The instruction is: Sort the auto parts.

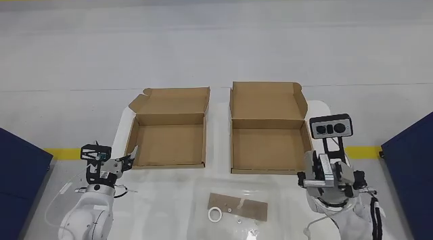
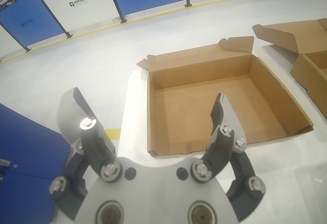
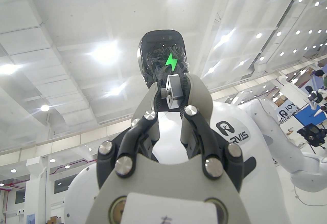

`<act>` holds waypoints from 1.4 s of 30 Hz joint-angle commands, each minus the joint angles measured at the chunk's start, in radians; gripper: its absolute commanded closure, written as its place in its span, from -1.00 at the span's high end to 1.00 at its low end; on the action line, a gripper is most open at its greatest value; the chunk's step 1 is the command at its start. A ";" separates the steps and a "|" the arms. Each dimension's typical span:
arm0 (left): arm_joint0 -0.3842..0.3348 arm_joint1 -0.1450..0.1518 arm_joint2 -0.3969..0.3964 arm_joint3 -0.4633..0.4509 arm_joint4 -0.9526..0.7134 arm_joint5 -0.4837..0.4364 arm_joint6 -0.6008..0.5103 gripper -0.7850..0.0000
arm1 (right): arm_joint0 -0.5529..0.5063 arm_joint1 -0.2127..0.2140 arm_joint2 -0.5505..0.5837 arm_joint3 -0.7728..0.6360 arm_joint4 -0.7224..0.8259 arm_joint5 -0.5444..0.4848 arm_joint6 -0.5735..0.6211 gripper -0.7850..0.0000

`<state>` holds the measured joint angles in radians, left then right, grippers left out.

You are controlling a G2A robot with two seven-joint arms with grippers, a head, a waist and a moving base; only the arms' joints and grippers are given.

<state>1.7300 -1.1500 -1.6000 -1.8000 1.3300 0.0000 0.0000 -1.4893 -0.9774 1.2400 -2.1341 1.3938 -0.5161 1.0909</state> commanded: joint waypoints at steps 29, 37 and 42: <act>0.000 0.000 0.000 0.000 0.000 0.000 0.000 1.00 | -0.246 0.021 0.434 0.108 -0.530 0.089 0.060 -1.00; 0.000 0.000 0.000 0.000 0.000 0.000 0.000 1.00 | -0.196 0.030 0.475 0.118 -0.766 0.175 0.019 -1.00; 0.000 0.000 0.000 0.000 0.000 0.000 0.000 1.00 | -0.137 0.041 0.503 0.143 -0.989 0.226 0.022 -1.00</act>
<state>1.7300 -1.1500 -1.6000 -1.8000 1.3300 0.0000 0.0000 -1.6397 -0.9382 1.7395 -1.9983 0.4599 -0.2958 1.1122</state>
